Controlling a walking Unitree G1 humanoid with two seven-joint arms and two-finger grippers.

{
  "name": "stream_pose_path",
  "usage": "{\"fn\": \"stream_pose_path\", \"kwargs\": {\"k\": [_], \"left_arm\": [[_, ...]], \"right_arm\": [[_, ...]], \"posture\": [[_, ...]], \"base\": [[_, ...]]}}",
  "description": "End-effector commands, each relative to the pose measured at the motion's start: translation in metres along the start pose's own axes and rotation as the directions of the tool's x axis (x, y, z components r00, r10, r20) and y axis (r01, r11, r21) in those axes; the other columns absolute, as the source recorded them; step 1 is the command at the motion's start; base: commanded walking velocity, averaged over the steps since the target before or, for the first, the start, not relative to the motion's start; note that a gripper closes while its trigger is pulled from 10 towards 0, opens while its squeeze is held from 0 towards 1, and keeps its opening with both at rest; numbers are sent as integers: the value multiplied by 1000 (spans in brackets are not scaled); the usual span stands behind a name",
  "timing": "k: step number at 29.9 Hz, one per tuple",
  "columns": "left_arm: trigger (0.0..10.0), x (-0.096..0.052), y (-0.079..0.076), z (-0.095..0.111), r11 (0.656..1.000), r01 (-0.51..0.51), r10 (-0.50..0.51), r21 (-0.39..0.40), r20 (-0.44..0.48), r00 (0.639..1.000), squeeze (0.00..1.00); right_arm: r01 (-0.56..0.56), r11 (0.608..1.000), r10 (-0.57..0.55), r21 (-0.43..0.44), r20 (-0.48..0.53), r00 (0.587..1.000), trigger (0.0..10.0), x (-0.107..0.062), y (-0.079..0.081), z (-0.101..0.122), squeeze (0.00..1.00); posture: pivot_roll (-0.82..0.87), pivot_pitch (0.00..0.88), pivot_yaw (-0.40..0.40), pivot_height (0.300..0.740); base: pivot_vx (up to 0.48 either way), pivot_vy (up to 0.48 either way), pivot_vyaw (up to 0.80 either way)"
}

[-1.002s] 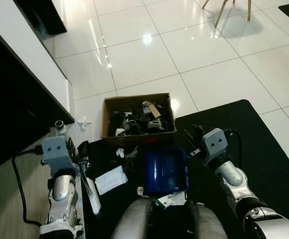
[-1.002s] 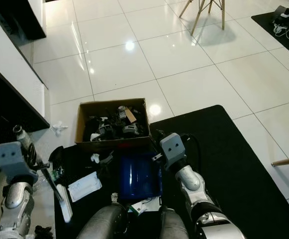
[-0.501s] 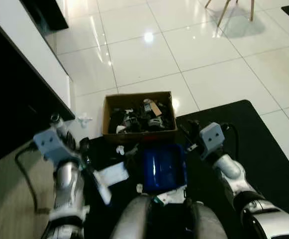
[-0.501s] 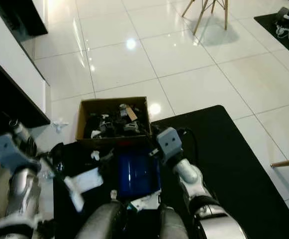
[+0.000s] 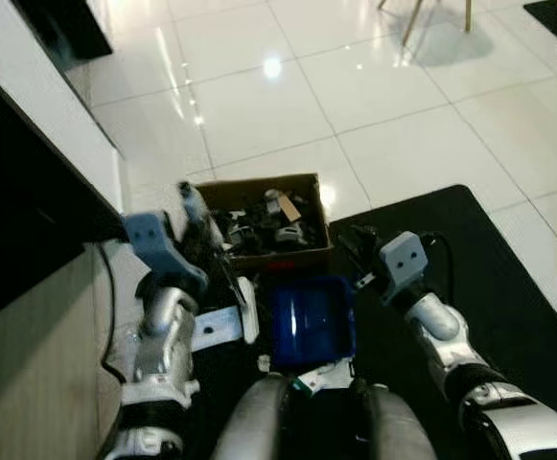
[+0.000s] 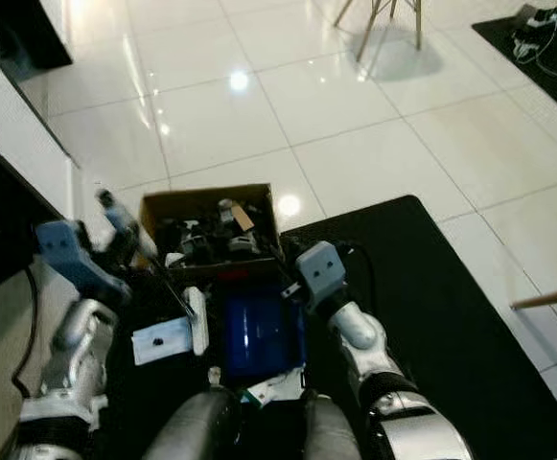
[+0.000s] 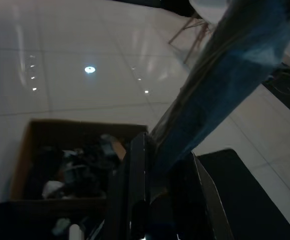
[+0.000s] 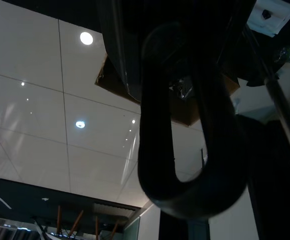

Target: Sweep floor

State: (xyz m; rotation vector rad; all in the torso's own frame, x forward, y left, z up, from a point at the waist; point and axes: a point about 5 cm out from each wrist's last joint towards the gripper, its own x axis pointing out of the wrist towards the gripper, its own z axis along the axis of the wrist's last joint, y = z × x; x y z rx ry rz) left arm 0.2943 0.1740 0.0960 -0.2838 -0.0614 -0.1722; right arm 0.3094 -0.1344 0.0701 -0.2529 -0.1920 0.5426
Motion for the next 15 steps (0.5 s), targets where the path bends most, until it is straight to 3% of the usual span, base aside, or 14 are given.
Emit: {"fn": "stream_pose_path", "kwargs": {"k": [1, 7, 10, 11, 12, 15], "left_arm": [[10000, -4, -3, 4, 998, 59, -59, -27, -8, 998, 0], [10000, 0, -3, 26, 995, 96, -95, -19, 44, 995, 0], [10000, 12, 10, 74, 992, 90, -103, 85, 164, 981, 0], [10000, 12, 10, 74, 992, 90, -103, 85, 164, 981, 0], [10000, 16, 16, 96, 985, 73, -105, 155, 209, 972, 0], [10000, 17, 18, 101, 982, 67, -105, 175, 218, 970, 0]], "right_arm": [[-25, 1000, 25, -4, -1, 1000, 10000, -3, 4, -2, 0], [-27, 1000, 27, -4, -2, 1000, 10000, -4, 4, -2, 0], [-30, 1000, 30, -5, -1, 1000, 10000, -3, 3, -2, 0], [-30, 1000, 30, -5, -1, 1000, 10000, -3, 3, -2, 0], [-31, 999, 31, -5, 2, 1000, 10000, -3, 4, -2, 0], [-32, 999, 32, -5, 2, 999, 10000, -3, 4, -2, 0]], "posture": [[77, 243, 60, 740], [81, 247, 56, 740], [83, 256, 58, 740], [83, 256, 58, 740], [83, 265, 59, 740], [83, 265, 59, 740]], "base": [[0, 0, 0], [0, 0, 0], [0, 0, 0], [0, 0, 0], [0, 0, 0], [0, 0, 0]]}}
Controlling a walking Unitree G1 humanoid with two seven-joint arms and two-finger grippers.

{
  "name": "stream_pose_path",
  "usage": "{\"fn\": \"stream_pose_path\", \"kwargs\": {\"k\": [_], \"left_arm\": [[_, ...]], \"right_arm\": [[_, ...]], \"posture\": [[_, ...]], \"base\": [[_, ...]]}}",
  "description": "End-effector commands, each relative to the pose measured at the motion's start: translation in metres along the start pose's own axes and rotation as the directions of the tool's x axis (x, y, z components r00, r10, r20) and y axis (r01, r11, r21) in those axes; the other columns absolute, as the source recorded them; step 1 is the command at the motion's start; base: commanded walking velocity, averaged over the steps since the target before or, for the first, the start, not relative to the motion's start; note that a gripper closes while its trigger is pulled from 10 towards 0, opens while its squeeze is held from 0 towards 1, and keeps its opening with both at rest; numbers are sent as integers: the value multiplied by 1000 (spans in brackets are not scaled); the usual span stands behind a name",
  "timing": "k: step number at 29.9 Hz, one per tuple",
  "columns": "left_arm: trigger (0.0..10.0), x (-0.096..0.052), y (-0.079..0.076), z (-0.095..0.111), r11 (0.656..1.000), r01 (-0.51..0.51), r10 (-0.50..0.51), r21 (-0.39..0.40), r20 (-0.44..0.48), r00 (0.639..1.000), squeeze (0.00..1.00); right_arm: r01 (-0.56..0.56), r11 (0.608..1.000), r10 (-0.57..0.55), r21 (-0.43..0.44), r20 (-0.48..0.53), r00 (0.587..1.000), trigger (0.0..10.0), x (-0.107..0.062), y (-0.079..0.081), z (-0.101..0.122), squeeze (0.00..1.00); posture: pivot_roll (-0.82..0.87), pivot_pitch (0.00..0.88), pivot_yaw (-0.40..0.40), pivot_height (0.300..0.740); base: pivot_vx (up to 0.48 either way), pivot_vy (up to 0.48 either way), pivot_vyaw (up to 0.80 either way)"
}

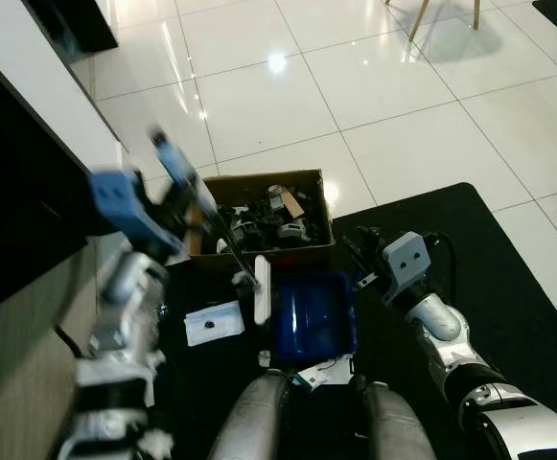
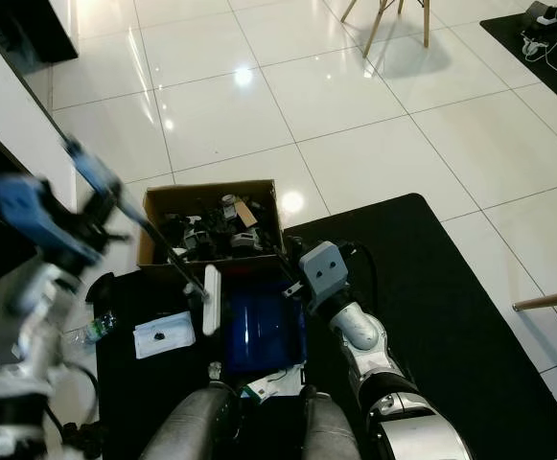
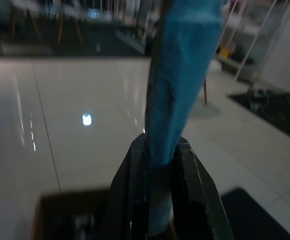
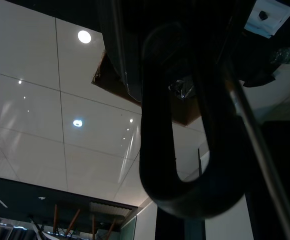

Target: Sweep floor

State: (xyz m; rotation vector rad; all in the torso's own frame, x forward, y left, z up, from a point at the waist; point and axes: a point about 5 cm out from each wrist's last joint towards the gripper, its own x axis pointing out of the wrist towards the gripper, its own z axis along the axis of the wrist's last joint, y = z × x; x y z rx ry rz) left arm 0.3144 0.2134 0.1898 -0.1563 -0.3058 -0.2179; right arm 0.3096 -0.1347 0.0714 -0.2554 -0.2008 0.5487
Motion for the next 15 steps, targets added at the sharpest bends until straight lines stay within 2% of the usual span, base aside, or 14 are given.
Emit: {"fn": "stream_pose_path", "kwargs": {"k": [1, 2, 4, 5, 10, 12, 14, 15], "left_arm": [[10000, -4, 2, 1, 1000, 5, -6, 23, 5, 1000, 0], [10000, -2, 6, 5, 998, 3, -3, 57, 9, 1000, 0], [10000, 4, 14, 5, 985, -9, 9, 174, -2, 1000, 0], [10000, 4, 14, 5, 985, -9, 9, 174, -2, 1000, 0], [10000, 6, 24, -15, 943, -28, 54, 332, -69, 996, 0], [10000, 5, 27, -17, 932, -40, 71, 360, -75, 995, 0], [10000, 6, 31, -17, 925, -74, 104, 373, -60, 993, 0], [10000, 8, 37, -14, 907, -130, 153, 400, -28, 988, 0]], "right_arm": [[-27, 1000, 27, -1, -6, 1000, 10000, -3, 5, -3, 0], [-28, 1000, 28, 0, -4, 1000, 10000, -3, 5, -3, 0], [-32, 1000, 32, 1, 0, 1000, 10000, -4, 7, -3, 0], [-32, 1000, 32, 1, 0, 1000, 10000, -4, 7, -3, 0], [-29, 1000, 29, -2, 5, 1000, 10000, -6, 5, -3, 0], [-28, 1000, 28, -3, 5, 1000, 10000, -6, 5, -3, 0], [-27, 1000, 27, -4, 5, 1000, 10000, -8, 4, -3, 0], [-24, 1000, 24, -7, 2, 1000, 10000, -10, 3, -4, 0]], "posture": [[83, 265, 59, 740], [84, 272, 59, 740], [76, 286, 64, 740], [76, 286, 64, 740], [57, 298, 66, 740], [57, 298, 66, 740], [50, 301, 66, 740], [45, 301, 63, 740]], "base": [[0, 0, 0], [0, 0, 0], [0, 0, 0], [0, 0, 0], [0, 0, 0], [0, 0, 0], [0, 0, 0], [0, 0, 0]]}}
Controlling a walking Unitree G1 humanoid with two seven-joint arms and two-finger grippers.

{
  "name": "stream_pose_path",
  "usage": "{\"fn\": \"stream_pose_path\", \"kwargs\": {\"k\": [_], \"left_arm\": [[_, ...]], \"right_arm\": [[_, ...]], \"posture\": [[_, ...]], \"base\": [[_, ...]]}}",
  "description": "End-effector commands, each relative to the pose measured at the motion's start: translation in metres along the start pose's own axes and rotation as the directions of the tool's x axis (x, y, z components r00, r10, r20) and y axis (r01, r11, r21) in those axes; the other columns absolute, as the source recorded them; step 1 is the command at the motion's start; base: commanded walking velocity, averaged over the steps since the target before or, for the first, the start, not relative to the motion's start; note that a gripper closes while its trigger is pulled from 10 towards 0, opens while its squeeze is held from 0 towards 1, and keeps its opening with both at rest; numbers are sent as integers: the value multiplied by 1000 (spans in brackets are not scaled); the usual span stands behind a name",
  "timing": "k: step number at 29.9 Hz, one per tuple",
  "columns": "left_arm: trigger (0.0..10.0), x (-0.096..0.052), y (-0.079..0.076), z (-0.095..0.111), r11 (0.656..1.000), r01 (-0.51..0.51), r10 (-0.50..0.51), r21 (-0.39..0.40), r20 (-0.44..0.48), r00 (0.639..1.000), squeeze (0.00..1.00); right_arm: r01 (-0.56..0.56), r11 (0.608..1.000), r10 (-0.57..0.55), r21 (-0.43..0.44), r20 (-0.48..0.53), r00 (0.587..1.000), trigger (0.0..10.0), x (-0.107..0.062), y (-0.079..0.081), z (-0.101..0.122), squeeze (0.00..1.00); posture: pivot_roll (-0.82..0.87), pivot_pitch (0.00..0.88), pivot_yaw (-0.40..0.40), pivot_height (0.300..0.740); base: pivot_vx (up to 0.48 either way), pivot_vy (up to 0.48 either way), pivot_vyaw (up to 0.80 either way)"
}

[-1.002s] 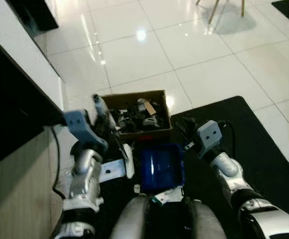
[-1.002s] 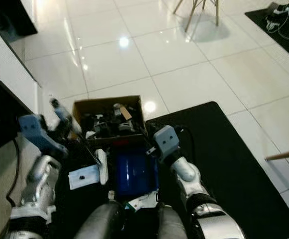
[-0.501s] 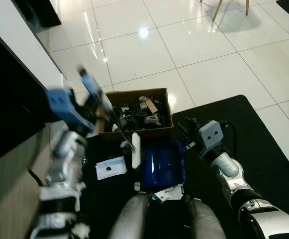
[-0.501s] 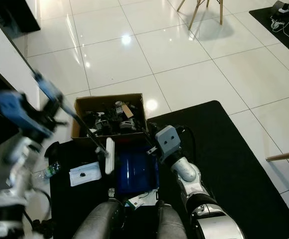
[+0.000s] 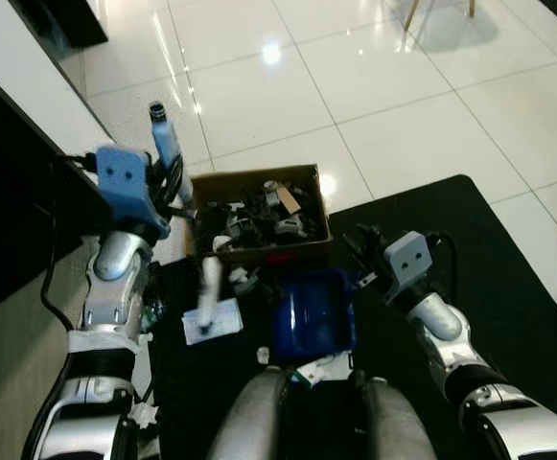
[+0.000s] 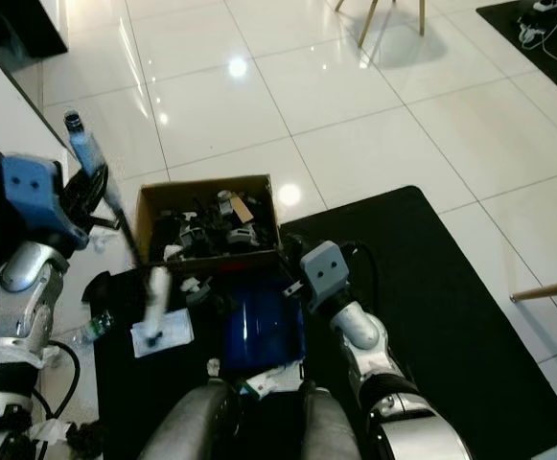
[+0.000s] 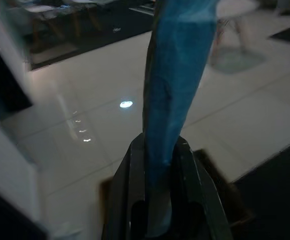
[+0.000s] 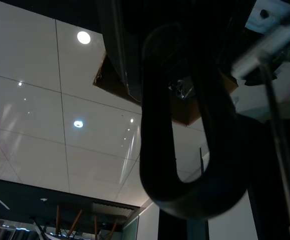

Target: Sweep floor

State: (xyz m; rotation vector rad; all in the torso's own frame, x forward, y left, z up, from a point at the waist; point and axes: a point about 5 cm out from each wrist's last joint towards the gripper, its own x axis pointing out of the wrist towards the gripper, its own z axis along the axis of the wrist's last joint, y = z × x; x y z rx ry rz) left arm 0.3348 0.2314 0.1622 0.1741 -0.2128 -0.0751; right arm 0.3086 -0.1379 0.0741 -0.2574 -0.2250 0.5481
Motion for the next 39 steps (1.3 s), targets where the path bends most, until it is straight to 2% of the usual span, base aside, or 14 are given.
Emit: {"fn": "stream_pose_path", "kwargs": {"k": [1, 5, 6, 10, 13, 15, 18, 21, 27, 30, 31, 36, 37, 39], "left_arm": [[10000, 1, 16, 10, 996, -62, 59, 64, 55, 997, 0], [10000, 0, 12, -1, 986, -75, 70, 150, 35, 997, 0], [10000, -3, 4, -13, 982, -51, 51, 183, 5, 999, 0], [10000, -15, -10, -40, 985, -12, 26, 170, -81, 996, 0], [10000, -20, -14, -49, 986, -2, 21, 165, -110, 994, 0], [10000, -39, -28, -73, 990, 32, -5, 139, -190, 982, 0], [10000, -59, -51, -90, 995, 93, -80, 42, -233, 969, 0], [10000, -67, -60, -95, 994, 108, -107, -8, -249, 963, 0], [10000, -72, -67, -98, 993, 82, -101, -85, -249, 963, 0], [10000, -67, -70, -93, 979, 7, -54, -203, -229, 972, 0], [10000, -67, -70, -93, 979, 7, -54, -203, -229, 972, 0], [10000, -56, -86, -78, 878, -42, -54, -476, -186, 981, 0], [10000, -56, -86, -78, 878, -42, -54, -476, -186, 981, 0], [10000, -53, -95, -70, 818, -9, -99, -575, -156, 983, 0]], "right_arm": [[-27, 1000, 27, 3, -20, 999, 10000, -8, 6, -6, 0], [-28, 1000, 28, 1, -22, 999, 10000, -9, 5, -6, 0], [-31, 1000, 31, 1, -21, 999, 10000, -9, 6, -6, 0], [-34, 999, 34, 1, -16, 999, 10000, -7, 7, -5, 0], [-35, 999, 35, 1, -13, 999, 10000, -6, 7, -5, 0], [-36, 999, 36, 1, -4, 999, 10000, -6, 7, -4, 0], [-37, 999, 37, -2, 3, 999, 10000, -7, 7, -3, 0], [-39, 999, 39, -3, 2, 999, 10000, -7, 6, -3, 0], [-39, 999, 39, -4, 5, 999, 10000, -4, 5, -2, 0], [-39, 999, 39, -4, 7, 999, 10000, -3, 5, -1, 0], [-39, 999, 39, -4, 7, 999, 10000, -3, 5, -1, 0], [-42, 999, 42, -3, 1, 999, 10000, -2, 5, -1, 0], [-42, 999, 42, -3, 1, 999, 10000, -2, 5, -1, 0], [-43, 999, 43, -2, 0, 999, 10000, -1, 6, -1, 0]], "posture": [[45, 301, 63, 740], [45, 304, 57, 740], [44, 306, 57, 740], [37, 313, 54, 740], [37, 313, 54, 740], [19, 325, 50, 740], [28, 326, 48, 740], [30, 325, 47, 740], [31, 318, 46, 740], [37, 311, 44, 740], [37, 311, 44, 740], [47, 300, 44, 740], [47, 300, 44, 740], [51, 295, 47, 740]], "base": [[0, 0, 0], [0, 0, 0], [0, 0, 0], [0, 0, 0], [0, 0, 0], [0, 0, 0], [0, 0, 0], [0, 0, 0], [0, 0, 0], [0, 0, 0], [0, 0, 0], [0, 0, 0], [0, 0, 0], [0, 0, 0]]}}
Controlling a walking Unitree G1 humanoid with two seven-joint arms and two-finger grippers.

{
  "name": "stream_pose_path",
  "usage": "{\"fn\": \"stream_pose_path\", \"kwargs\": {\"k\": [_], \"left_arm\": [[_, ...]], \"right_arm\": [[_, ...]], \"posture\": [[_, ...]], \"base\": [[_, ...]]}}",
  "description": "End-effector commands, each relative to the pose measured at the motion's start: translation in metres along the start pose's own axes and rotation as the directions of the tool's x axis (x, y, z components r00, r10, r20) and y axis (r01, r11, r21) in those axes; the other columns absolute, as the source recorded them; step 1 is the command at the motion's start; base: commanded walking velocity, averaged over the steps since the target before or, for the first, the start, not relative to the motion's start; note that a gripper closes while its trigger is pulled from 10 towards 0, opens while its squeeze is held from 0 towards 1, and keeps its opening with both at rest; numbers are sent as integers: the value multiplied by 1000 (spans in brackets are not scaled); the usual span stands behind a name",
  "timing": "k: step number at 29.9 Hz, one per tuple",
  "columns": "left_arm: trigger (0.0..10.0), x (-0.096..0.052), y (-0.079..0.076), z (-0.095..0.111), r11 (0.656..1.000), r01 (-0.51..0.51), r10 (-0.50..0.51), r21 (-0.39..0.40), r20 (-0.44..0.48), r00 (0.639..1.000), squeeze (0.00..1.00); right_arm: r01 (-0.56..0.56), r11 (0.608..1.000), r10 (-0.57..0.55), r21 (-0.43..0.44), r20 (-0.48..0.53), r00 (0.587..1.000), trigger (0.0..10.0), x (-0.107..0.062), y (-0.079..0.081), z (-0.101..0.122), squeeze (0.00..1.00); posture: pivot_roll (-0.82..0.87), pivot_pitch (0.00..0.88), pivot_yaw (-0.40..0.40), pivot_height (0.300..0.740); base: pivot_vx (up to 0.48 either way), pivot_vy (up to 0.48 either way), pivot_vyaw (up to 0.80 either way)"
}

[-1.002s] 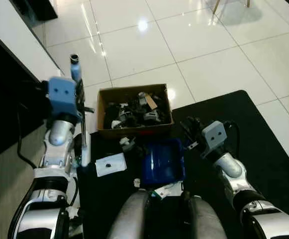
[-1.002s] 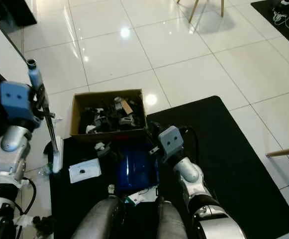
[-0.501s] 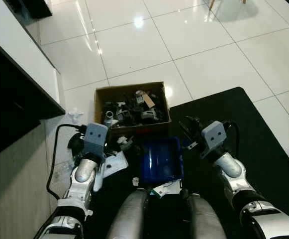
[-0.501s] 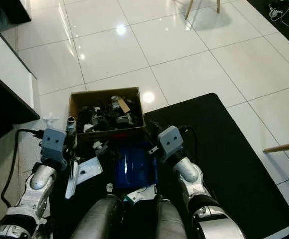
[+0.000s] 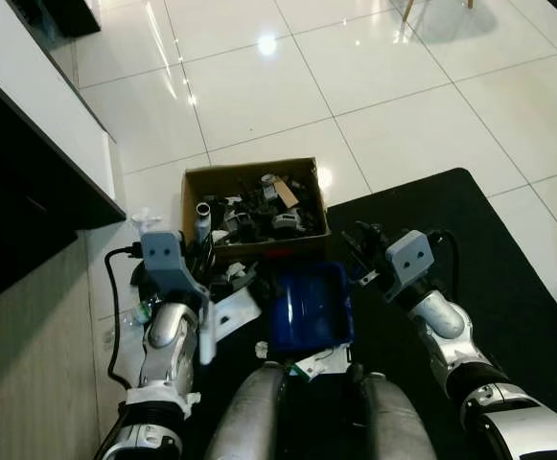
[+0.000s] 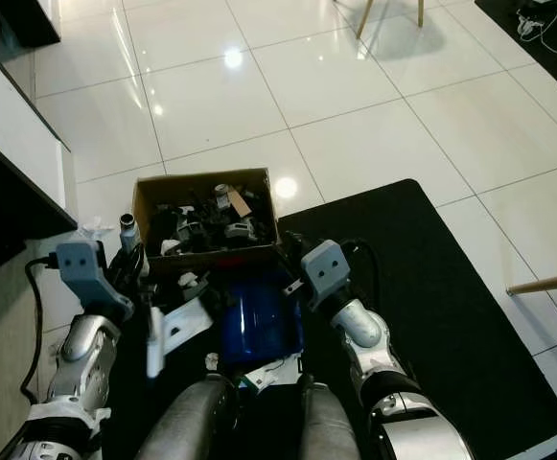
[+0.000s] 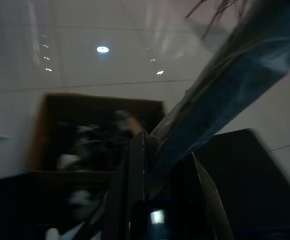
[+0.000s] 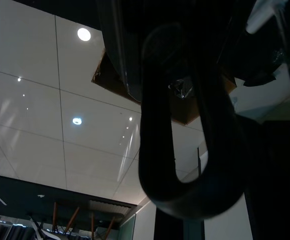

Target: Sweep floor

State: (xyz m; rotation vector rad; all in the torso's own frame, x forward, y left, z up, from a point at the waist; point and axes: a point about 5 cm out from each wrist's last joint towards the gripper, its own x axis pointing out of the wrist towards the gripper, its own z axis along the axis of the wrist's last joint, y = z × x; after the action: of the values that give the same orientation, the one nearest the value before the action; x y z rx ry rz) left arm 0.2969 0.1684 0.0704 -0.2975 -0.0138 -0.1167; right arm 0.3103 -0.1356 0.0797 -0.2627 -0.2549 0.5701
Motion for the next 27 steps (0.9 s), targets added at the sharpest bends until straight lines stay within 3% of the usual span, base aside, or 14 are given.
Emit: {"fn": "stream_pose_path", "kwargs": {"k": [1, 5, 14, 18, 22, 23, 24, 27], "left_arm": [[10000, -3, -13, -8, 991, 46, -48, -126, -14, 999, 0], [10000, -5, -33, -5, 951, 153, -164, -268, -16, 986, 0], [10000, -13, -55, 1, 892, 279, -309, -356, -29, 951, 0], [10000, -8, -52, 19, 897, 301, -319, -325, -4, 948, 0], [10000, 10, -29, 51, 946, 253, -244, -202, 65, 968, 0], [10000, 10, -29, 51, 946, 253, -244, -202, 65, 968, 0], [10000, 16, -18, 69, 964, 225, -212, -140, 105, 972, 0], [10000, 23, -7, 89, 980, 185, -171, -78, 154, 973, 0]], "right_arm": [[-24, 1000, 24, 10, -30, 999, 10000, -4, 6, -6, 0], [-20, 1000, 20, 10, -28, 999, 10000, -3, 7, -5, 0], [59, 996, -65, -74, -84, 994, 10000, -5, -7, -8, 0], [95, 992, -101, -77, -75, 992, 10000, -6, -14, -7, 0], [131, 986, -139, -101, -75, 987, 10000, -7, -21, -6, 0], [131, 986, -139, -101, -75, 987, 10000, -7, -21, -6, 0], [145, 983, -153, -108, -75, 985, 10000, -7, -23, -5, 0], [154, 981, -163, -116, -73, 984, 10000, -8, -25, -5, 0]], "posture": [[51, 295, 47, 740], [58, 288, 52, 740], [66, 277, 62, 740], [71, 277, 69, 740], [72, 276, 74, 740], [72, 276, 74, 740], [71, 276, 76, 740], [73, 277, 78, 740]], "base": [[0, 0, 0], [0, 0, 0], [0, 0, 0], [0, 0, 0], [0, 0, 0], [0, 0, 0], [0, 0, 0], [0, 0, 0]]}}
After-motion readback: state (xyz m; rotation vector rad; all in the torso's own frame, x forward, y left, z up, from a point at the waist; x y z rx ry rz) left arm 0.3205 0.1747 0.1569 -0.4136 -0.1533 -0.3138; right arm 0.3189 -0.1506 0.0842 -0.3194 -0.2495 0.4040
